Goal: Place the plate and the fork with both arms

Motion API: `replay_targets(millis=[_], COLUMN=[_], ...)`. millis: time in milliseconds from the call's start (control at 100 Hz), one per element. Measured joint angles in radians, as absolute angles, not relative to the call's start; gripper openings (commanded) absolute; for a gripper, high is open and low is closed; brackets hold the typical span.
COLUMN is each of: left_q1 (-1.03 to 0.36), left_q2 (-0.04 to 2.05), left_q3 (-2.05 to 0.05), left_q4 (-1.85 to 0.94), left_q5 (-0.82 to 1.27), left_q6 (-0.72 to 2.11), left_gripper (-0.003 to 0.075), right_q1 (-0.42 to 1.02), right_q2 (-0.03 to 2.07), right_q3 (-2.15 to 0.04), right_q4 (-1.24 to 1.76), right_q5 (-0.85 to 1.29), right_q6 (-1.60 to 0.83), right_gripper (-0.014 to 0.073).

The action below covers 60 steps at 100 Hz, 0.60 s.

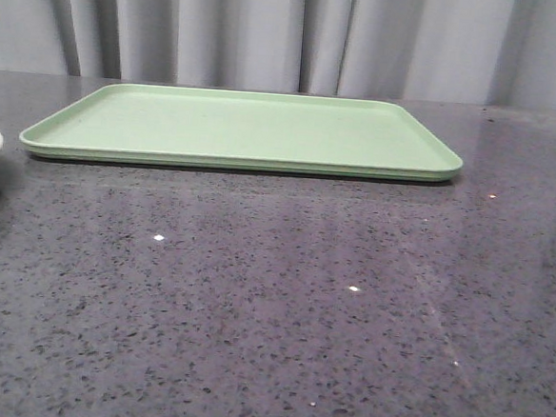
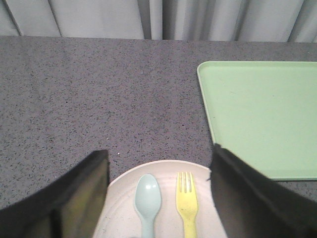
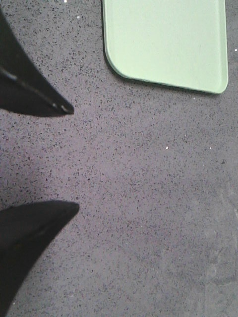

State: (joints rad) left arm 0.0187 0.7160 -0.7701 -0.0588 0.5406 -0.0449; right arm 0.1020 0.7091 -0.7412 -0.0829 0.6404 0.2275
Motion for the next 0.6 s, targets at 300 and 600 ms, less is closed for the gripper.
replay_targets(millis=[300,600], left_q1=[0.019,0.126], left_q2=[0.716,0.746], left_q3=[-0.774,-0.847], left_q4=[-0.065,0.069], left_q5=[0.534,0.648], left_q6=[-0.045,-0.047], left_gripper=[0.0507,0.0380], right_q1=[0.102,0.102], right_q2=[0.709,0.709], right_q3=[-0.741,-0.741], right_q4=[-0.083,-0.083], right_q5=[0.622,0.628], right_q6=[0.228,0.228], right_gripper=[0.0437,0.0437])
